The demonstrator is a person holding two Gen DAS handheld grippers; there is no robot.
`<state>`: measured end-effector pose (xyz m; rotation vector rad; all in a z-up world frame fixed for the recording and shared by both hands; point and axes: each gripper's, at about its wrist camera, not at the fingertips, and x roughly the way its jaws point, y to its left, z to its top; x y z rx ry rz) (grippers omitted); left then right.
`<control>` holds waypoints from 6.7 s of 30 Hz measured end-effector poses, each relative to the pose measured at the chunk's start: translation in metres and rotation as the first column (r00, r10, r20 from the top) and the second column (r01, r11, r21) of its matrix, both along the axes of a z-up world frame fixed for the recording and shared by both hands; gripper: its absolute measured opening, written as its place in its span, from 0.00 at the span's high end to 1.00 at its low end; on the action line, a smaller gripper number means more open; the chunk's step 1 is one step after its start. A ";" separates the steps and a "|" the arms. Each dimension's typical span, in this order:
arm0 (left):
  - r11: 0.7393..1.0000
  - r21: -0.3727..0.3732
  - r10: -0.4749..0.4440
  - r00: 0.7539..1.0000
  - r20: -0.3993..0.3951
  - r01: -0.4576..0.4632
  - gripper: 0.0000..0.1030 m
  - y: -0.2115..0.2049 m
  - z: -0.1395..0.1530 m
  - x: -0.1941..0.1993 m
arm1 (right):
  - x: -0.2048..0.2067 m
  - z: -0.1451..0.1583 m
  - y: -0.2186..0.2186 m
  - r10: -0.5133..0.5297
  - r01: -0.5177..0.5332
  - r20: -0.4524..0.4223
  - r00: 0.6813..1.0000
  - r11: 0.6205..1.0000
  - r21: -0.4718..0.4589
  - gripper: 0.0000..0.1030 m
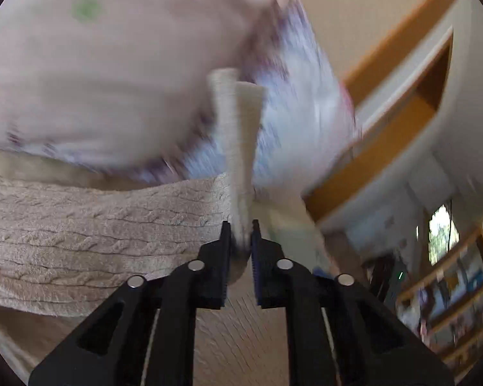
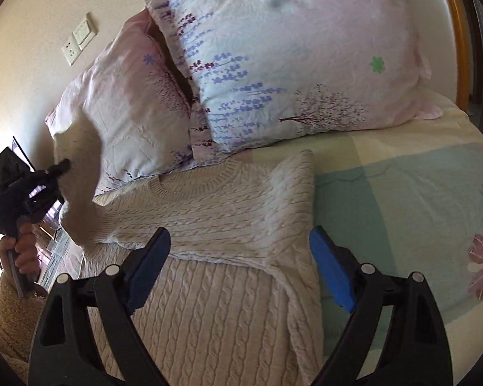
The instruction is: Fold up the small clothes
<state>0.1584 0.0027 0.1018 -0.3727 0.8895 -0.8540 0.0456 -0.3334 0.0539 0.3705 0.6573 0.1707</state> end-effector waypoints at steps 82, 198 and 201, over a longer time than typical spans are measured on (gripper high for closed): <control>0.953 -0.220 0.148 0.955 -0.256 -0.206 0.15 -0.041 -0.019 0.047 | 0.116 -0.036 -0.111 0.155 -0.036 -0.195 0.969 0.861 0.507 0.02; 0.673 0.638 0.317 0.925 0.208 -0.374 0.01 0.010 -0.092 -0.101 | 0.005 -0.074 0.141 -0.101 0.006 -0.232 0.967 0.926 -0.378 0.02; 0.670 0.640 0.317 0.925 0.210 -0.376 0.01 0.010 -0.092 -0.101 | 0.005 -0.074 0.141 -0.101 0.006 -0.233 0.967 0.926 -0.378 0.02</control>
